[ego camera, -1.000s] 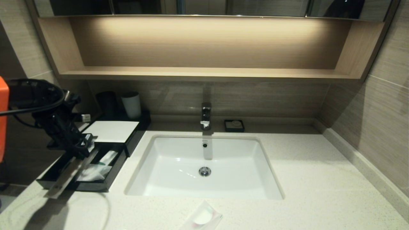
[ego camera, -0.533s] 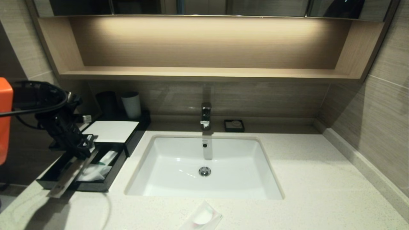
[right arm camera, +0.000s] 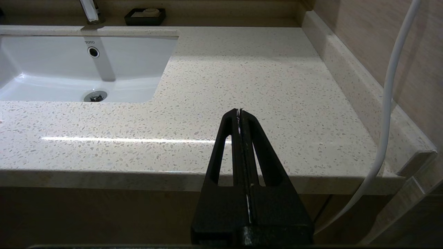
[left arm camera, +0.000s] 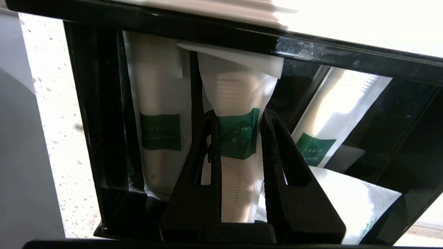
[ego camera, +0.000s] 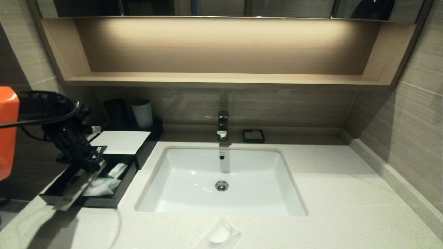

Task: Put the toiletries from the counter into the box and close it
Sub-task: Place the bathroom toiletry into the drawer

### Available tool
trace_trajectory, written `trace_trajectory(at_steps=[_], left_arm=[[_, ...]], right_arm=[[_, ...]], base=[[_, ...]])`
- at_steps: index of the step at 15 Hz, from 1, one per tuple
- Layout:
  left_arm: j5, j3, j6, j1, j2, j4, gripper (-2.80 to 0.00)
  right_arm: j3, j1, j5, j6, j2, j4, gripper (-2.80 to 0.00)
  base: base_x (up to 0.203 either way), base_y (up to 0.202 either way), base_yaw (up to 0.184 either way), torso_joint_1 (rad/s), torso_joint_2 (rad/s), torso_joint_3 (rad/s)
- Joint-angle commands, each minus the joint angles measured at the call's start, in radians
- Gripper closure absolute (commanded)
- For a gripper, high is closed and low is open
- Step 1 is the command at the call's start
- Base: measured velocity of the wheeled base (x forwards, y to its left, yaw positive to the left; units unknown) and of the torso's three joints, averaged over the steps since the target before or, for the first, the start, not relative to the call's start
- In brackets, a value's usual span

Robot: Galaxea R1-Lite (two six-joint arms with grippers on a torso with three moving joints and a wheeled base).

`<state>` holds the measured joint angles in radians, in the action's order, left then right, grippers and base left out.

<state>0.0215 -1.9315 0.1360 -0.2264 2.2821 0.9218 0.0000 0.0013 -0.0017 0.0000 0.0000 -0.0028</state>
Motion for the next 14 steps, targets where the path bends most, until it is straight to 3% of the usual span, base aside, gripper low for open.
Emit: trace_trajectory(at_steps=[1,14], left_arm=[[0.0,0.0,0.001,-0.001,0.012,-0.002,0.0],[0.002,0.0,-0.011,-0.002,0.029,-0.086,0.0]], right_arm=[[0.002,0.0,0.0,0.0,-0.002,0.0,0.0],[0.002,0.0,0.0,0.0,-0.002,0.0,0.0]], base=[[0.0,0.0,0.0,0.0,0.0,0.0],[0.0,0.0,0.0,0.0,0.0,0.0]])
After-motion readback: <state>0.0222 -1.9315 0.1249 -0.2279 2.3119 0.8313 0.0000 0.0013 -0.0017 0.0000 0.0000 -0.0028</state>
